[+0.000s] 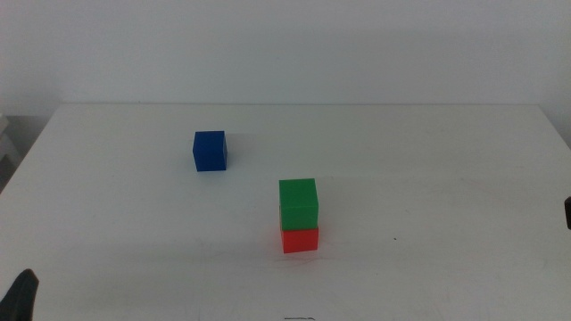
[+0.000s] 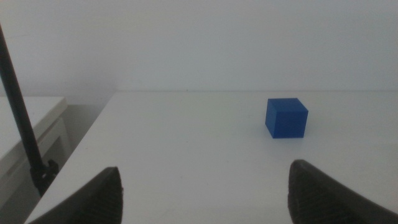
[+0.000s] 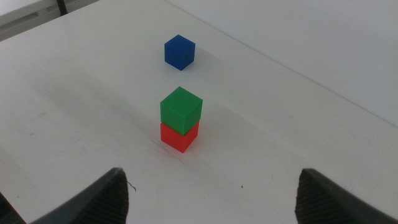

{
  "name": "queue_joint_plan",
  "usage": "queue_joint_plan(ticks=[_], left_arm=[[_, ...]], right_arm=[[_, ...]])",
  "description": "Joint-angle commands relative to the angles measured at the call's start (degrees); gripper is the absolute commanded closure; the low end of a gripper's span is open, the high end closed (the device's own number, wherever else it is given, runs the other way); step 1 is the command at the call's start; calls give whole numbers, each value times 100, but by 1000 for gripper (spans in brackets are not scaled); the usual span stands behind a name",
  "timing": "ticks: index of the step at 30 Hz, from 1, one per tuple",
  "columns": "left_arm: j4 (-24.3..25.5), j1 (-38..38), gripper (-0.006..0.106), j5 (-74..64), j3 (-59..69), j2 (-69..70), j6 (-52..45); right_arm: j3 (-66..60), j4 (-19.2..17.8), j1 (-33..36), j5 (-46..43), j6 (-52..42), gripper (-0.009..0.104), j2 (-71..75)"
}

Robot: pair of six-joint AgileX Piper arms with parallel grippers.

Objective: Stack red cubes first, then green, then blue cubes in a specific spot.

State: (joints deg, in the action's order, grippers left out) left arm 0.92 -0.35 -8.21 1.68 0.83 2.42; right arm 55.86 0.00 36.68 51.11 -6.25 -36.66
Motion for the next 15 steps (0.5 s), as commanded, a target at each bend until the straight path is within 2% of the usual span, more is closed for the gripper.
queue_joint_plan(ticks=[1, 6, 15], left_arm=[[-11, -12, 13, 343, -28, 104, 23], [5, -12, 13, 85, -717, -914, 23], [139, -12, 13, -2067, -3968, -4123, -242]], right_arm=[[142, -95, -43, -412, -9, 15, -11], [142, -95, -43, -410, -9, 15, -11], [142, -95, -43, -410, -9, 15, -29]])
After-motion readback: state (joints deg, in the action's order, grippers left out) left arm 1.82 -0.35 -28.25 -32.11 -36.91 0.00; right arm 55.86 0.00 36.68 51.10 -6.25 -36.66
